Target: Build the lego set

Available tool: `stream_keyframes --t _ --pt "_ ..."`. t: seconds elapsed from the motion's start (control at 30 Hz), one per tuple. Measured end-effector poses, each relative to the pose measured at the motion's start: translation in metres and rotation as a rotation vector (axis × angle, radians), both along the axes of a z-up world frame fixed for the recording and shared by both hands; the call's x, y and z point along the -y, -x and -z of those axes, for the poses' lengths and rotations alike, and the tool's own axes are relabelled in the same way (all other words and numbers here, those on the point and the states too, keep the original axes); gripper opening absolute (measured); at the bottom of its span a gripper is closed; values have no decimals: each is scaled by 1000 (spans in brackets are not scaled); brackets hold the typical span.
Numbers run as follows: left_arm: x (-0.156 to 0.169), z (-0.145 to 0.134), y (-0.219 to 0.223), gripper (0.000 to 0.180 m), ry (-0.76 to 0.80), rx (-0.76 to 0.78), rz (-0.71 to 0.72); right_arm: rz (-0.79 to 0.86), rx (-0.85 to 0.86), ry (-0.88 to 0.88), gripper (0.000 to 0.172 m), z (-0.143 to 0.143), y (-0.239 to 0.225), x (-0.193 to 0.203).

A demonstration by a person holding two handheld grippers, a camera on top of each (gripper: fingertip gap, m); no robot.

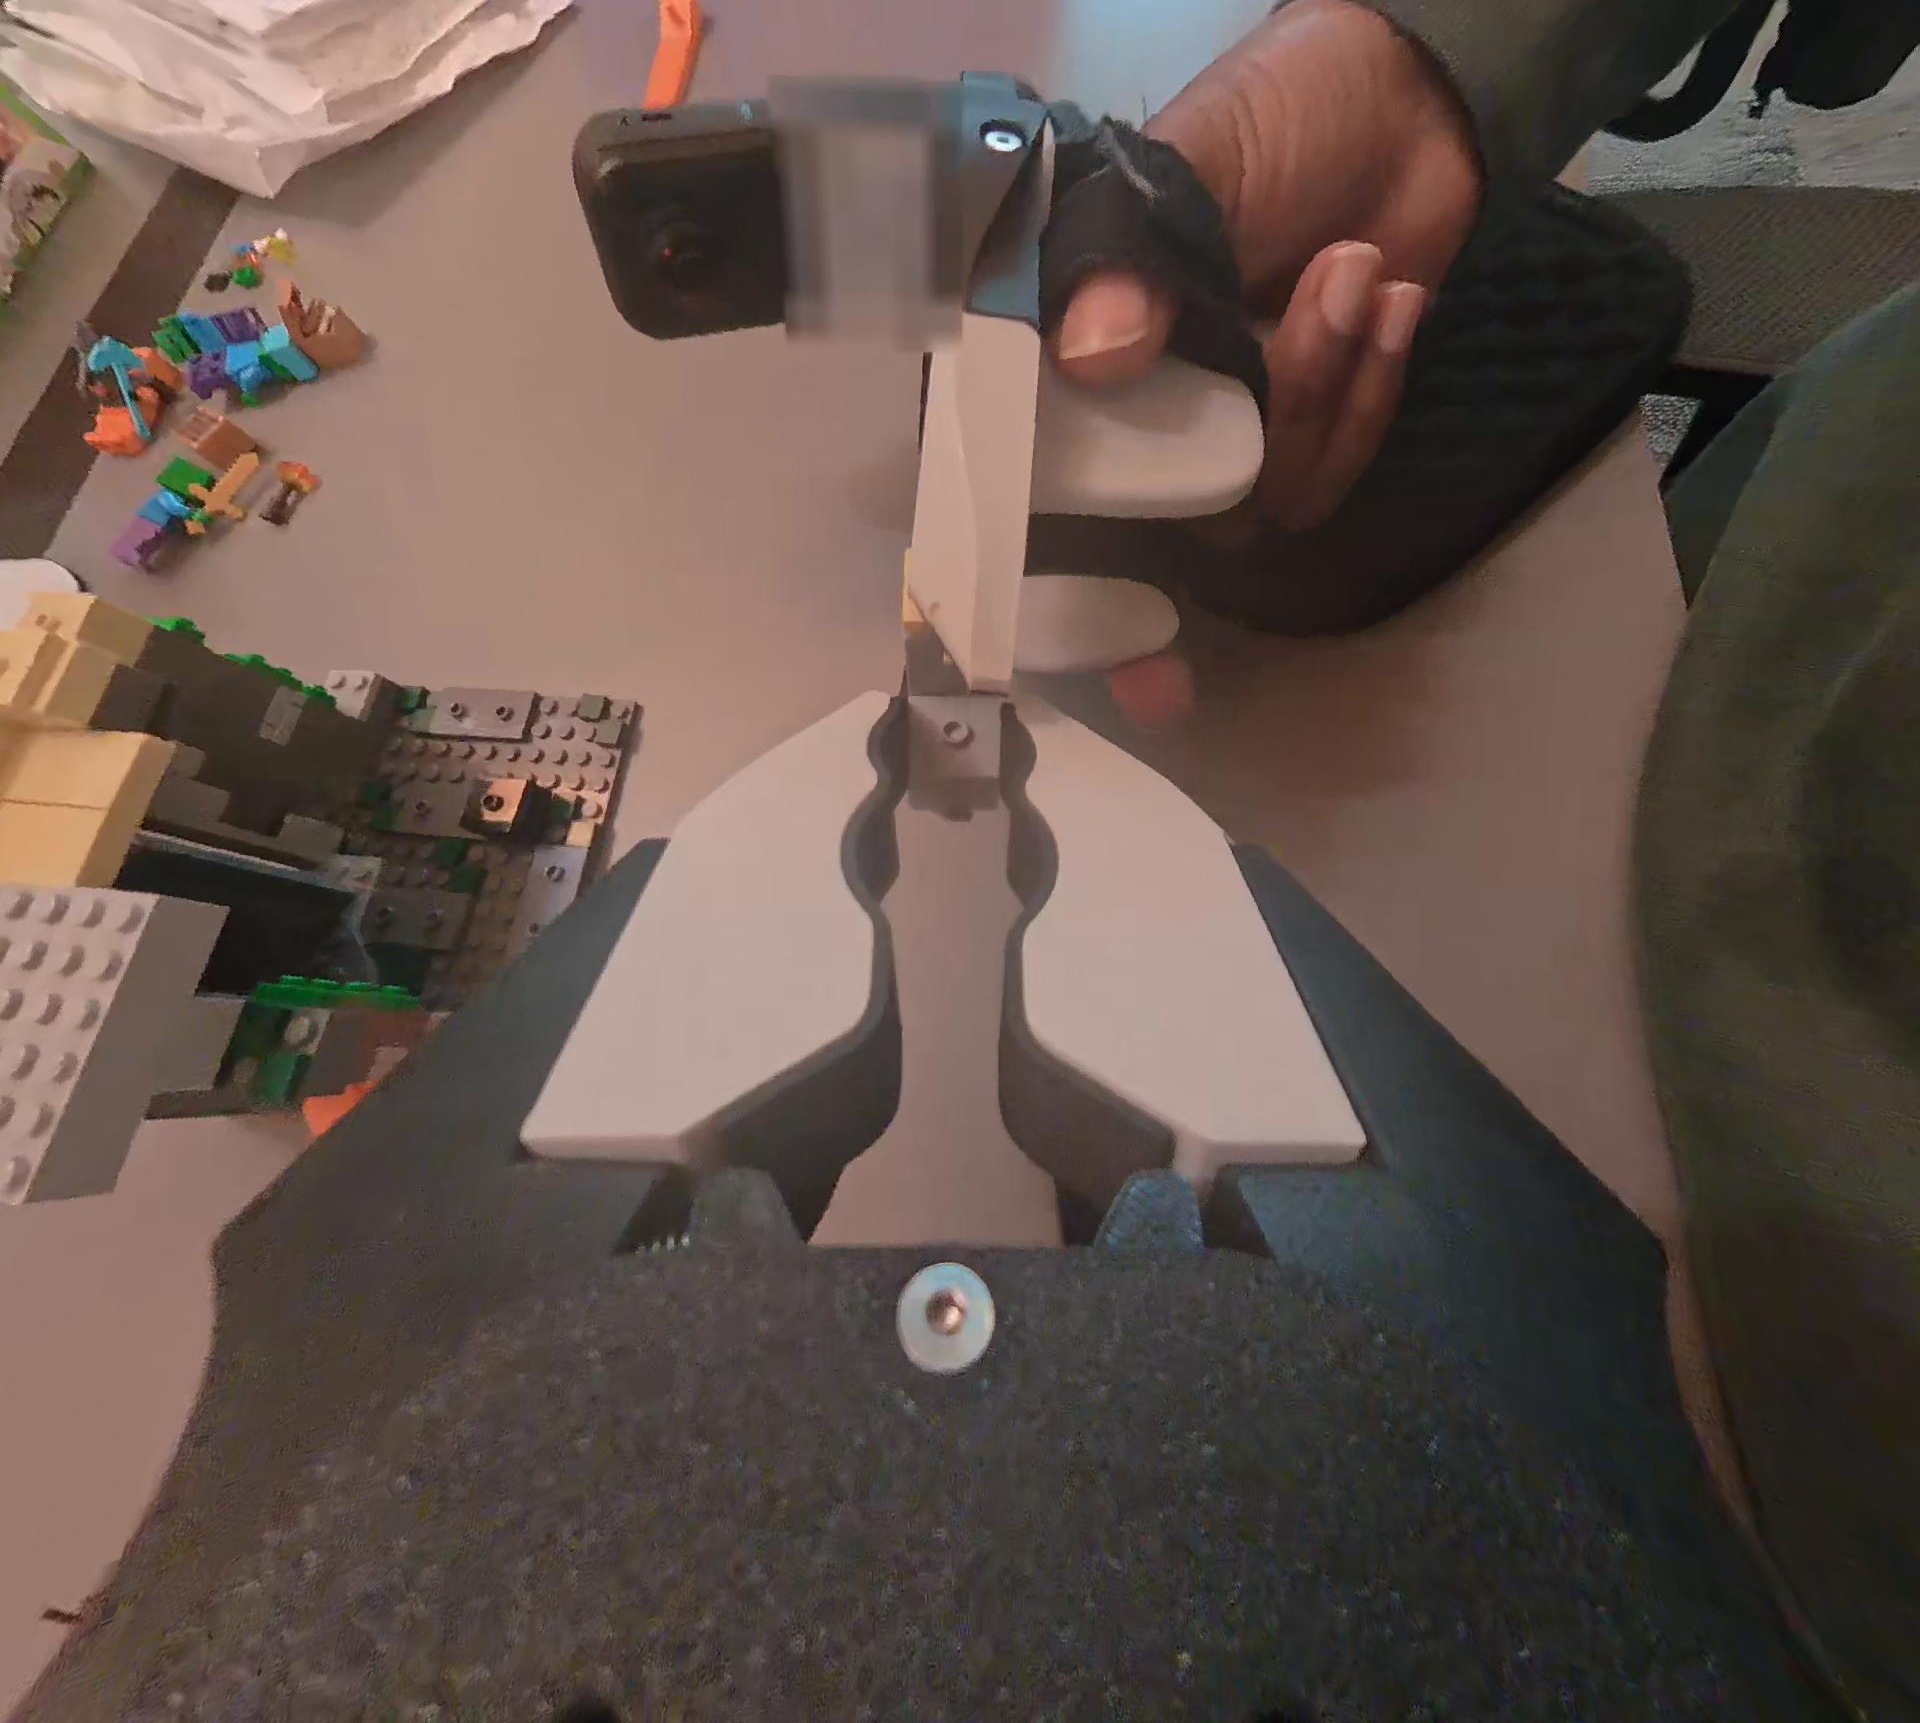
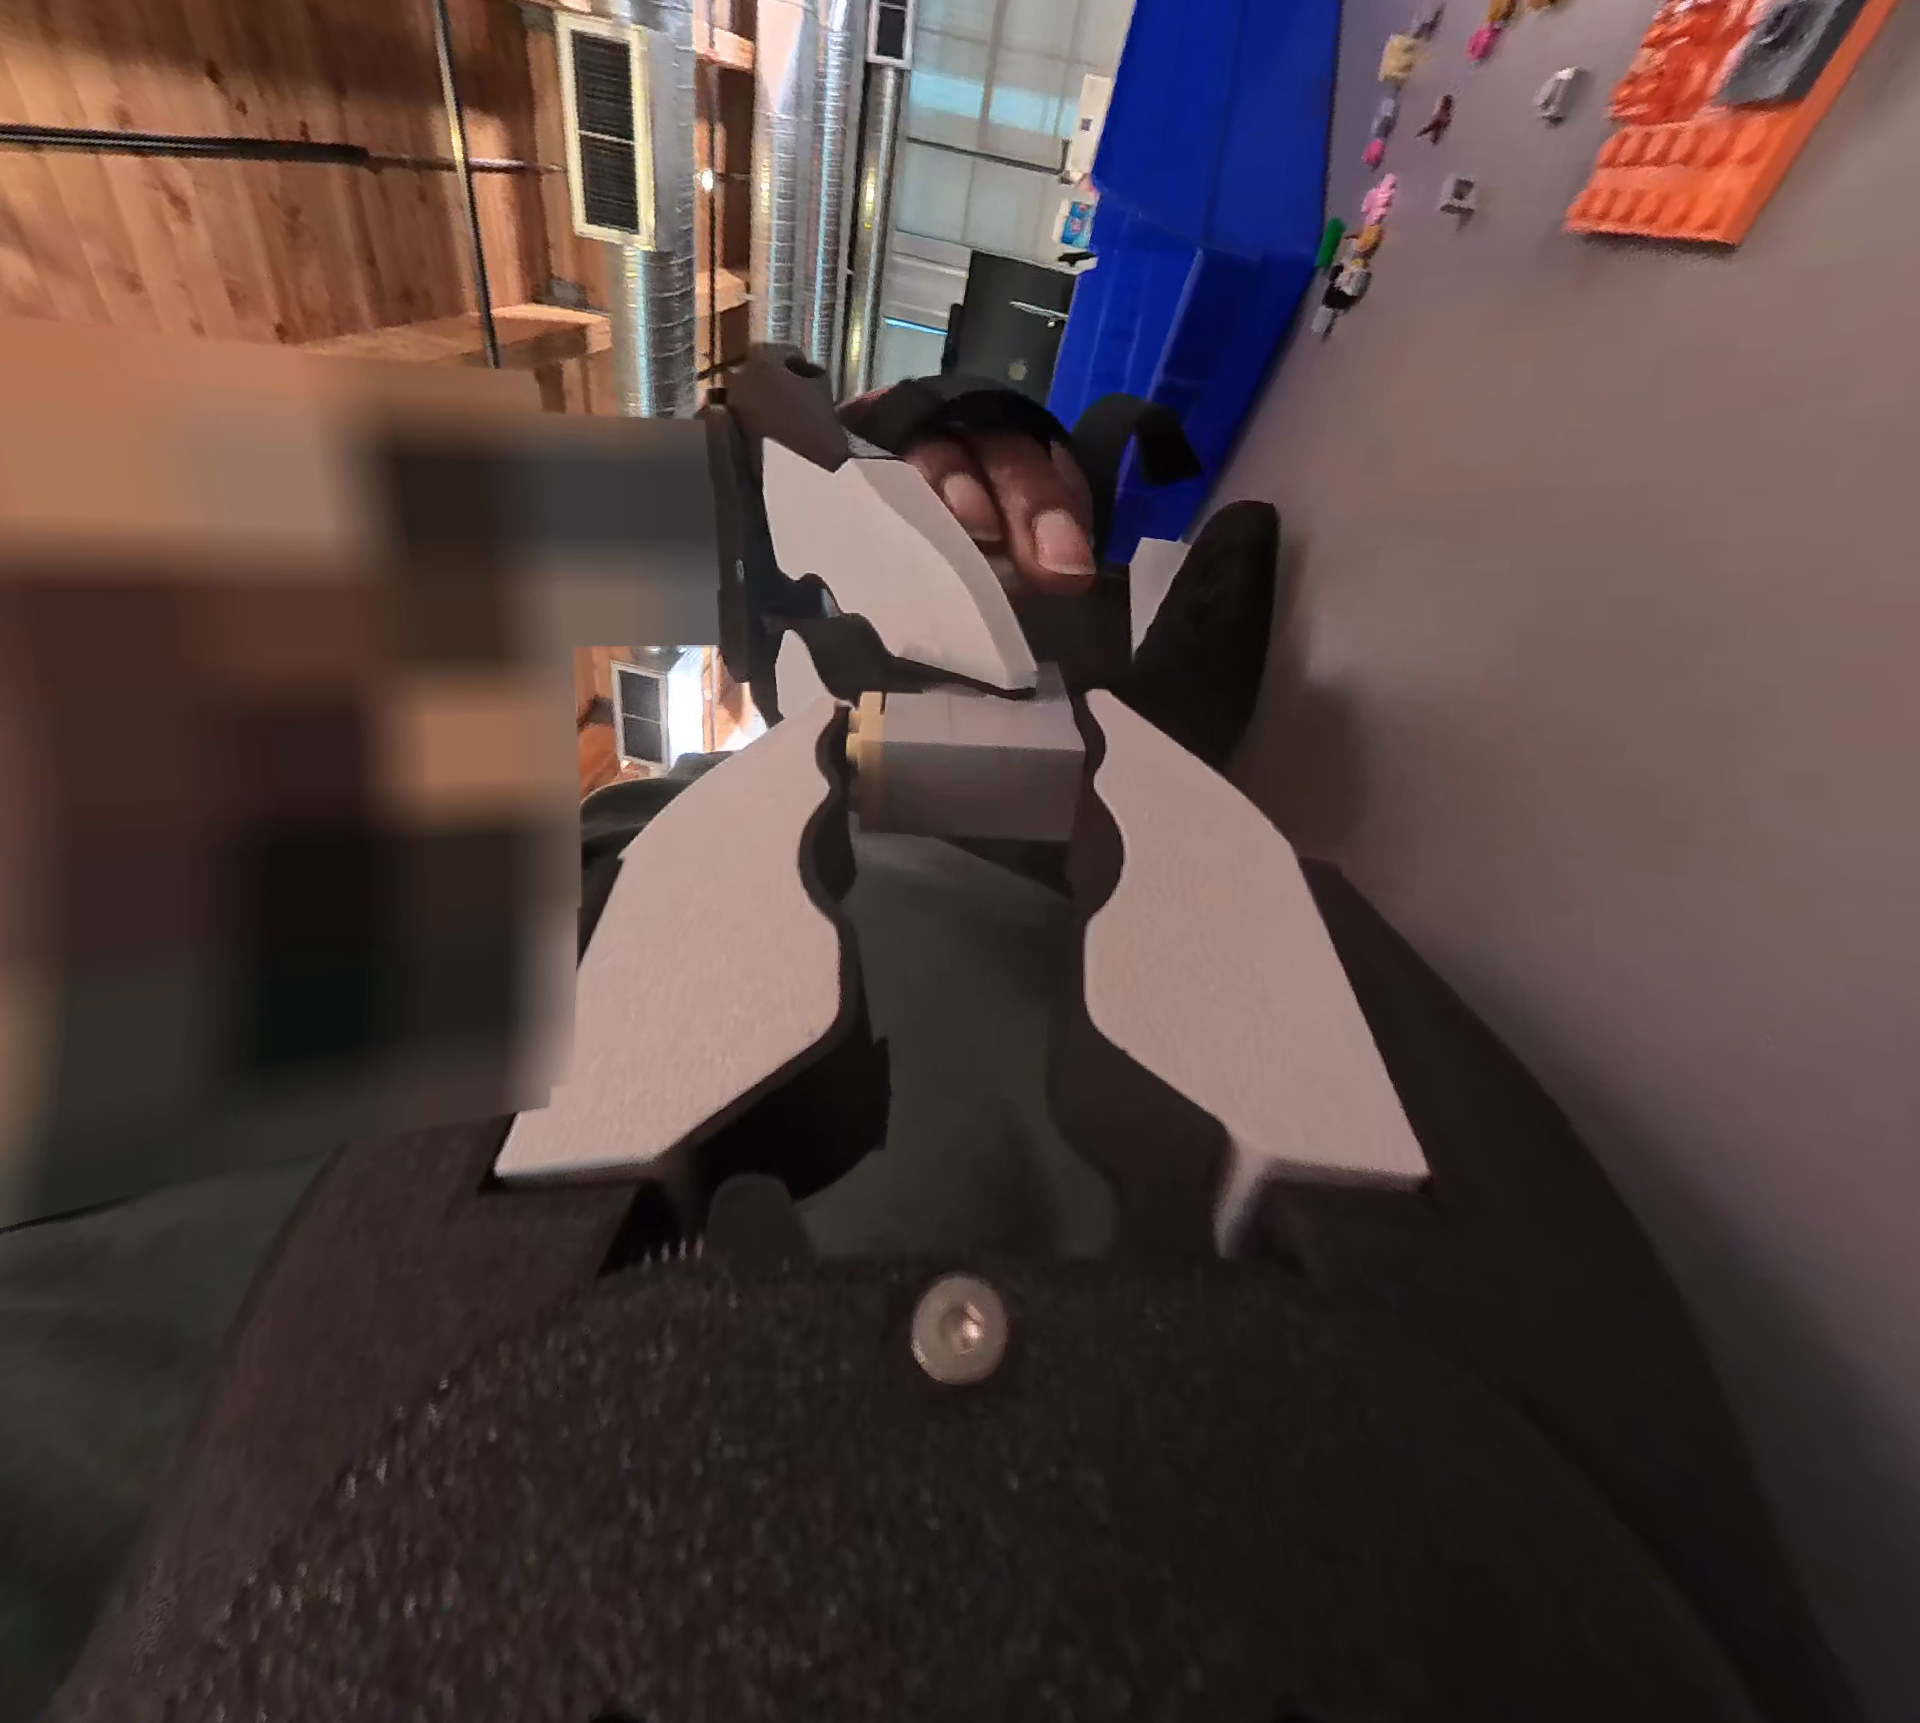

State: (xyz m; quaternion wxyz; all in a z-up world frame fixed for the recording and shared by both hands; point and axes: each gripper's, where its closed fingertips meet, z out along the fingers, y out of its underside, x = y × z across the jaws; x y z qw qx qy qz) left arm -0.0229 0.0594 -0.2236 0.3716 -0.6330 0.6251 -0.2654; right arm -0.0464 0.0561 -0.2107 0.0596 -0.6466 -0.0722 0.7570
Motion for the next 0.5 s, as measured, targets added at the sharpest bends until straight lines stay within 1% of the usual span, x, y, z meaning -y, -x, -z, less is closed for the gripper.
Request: stream_keyframes --t 0.03,0.23,0.47,0.5 --pt "1 -2 0 16 -16 2 7 -2 -11 -7 39 -2 0 2" --pt "11 -5 1 16 -76 28 72 -14 -30 -45 39 -5 1 13" --pt "13 -8 1 16 -80 65 65 -10 6 -141 40 -7 2 15" --pt "13 -6 1 17 -81 57 63 -11 -6 -139 46 -9 2 15"
